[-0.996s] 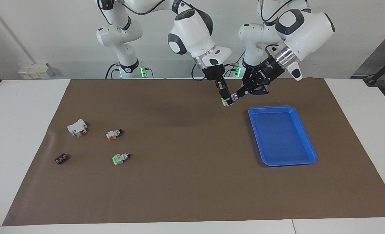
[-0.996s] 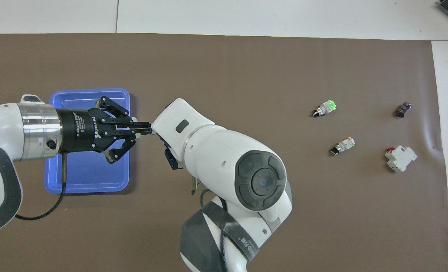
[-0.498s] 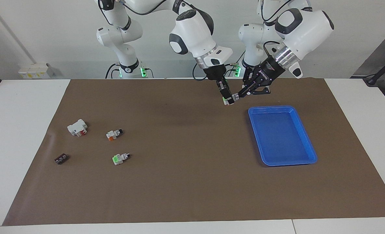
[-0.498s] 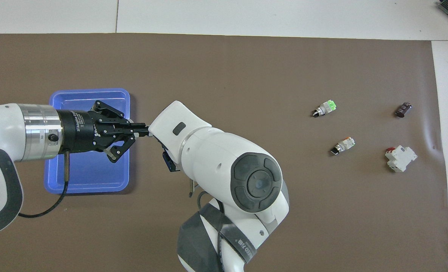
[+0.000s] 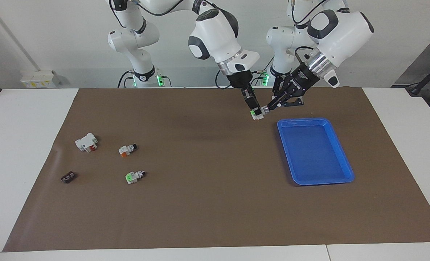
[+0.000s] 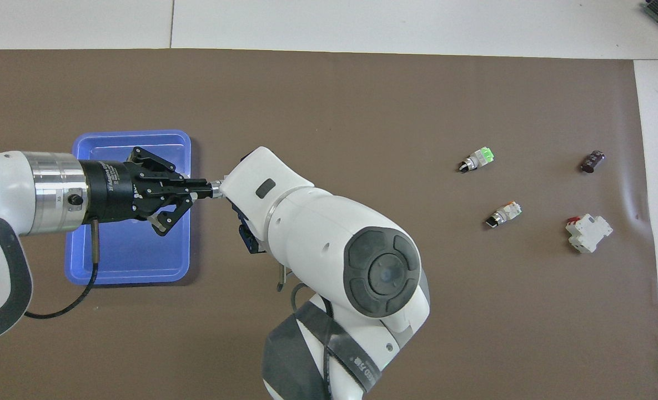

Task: Turn and place switch with both arms
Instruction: 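Grasp the switch with the left gripper while the right gripper releases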

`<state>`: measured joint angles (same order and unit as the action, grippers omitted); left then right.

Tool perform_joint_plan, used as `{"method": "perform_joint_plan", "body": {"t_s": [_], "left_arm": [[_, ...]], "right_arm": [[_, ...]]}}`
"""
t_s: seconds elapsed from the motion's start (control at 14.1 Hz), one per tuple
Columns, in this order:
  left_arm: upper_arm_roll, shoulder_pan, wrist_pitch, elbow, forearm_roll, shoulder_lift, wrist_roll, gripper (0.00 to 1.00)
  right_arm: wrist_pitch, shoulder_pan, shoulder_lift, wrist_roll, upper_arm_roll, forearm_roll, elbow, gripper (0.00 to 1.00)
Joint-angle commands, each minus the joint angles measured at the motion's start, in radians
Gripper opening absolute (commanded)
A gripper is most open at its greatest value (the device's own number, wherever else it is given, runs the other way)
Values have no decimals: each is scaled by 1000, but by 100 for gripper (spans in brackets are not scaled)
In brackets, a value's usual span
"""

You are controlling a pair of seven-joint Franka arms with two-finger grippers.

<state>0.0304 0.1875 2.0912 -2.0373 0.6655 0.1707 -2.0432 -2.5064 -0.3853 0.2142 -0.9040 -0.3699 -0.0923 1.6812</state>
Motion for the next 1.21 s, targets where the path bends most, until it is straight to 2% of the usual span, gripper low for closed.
{"method": "perform_joint_plan", "body": {"t_s": [0.0, 0.14, 0.43, 0.64, 0.92, 1.14], "left_arm": [[-9, -10, 27, -15, -29, -5, -2, 0], [-9, -10, 29, -15, -40, -5, 3, 0], [-7, -2, 38, -17, -164, -7, 96, 0], [-9, -8, 26, -15, -225, -11, 271, 0], [-7, -6, -19, -9, -365, -11, 574, 0], [-7, 0, -69, -8, -463, -10, 827, 0]], "right_arm": [[34, 25, -53, 37, -4, 13, 23, 100], [35, 37, -55, 36, -4, 13, 26, 100], [125, 169, -65, 40, -4, 0, 28, 100], [193, 288, -75, 42, -3, 2, 28, 100], [221, 382, -75, 68, 14, 32, 31, 100], [236, 476, -76, 232, 14, 69, 29, 100]]}}
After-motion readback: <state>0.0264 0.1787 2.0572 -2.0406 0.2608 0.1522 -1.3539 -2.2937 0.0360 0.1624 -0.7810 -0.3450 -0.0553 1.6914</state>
